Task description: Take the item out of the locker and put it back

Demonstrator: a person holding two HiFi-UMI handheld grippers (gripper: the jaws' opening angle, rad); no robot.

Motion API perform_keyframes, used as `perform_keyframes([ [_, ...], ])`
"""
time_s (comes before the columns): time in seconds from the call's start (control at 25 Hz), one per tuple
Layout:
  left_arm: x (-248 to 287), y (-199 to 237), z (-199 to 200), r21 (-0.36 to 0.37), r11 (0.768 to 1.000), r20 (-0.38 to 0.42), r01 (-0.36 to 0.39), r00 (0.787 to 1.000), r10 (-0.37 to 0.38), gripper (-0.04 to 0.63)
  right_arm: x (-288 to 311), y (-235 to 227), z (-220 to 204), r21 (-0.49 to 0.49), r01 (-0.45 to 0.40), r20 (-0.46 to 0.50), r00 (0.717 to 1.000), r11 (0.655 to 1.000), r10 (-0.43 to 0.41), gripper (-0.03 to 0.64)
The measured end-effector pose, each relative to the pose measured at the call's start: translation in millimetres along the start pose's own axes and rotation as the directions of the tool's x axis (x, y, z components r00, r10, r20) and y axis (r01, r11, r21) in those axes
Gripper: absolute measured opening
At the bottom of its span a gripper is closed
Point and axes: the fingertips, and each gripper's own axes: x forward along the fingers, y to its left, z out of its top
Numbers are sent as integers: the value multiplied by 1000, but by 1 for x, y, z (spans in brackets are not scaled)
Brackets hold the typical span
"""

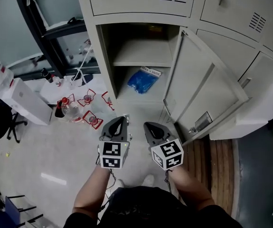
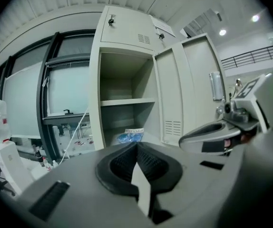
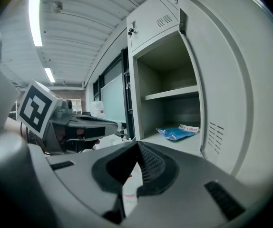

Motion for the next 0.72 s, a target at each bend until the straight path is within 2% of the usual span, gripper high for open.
perform_keyframes([
  [0.28,-28,7,-12,-18,996,3,86,996,-86,5,9,28,0,27,43,-3,999,999,-42,0],
  [0.72,-78,21,-30,-23,972,27,234,972,-233,5,-2,78,0,43,184,-1,983,982,-184,0],
])
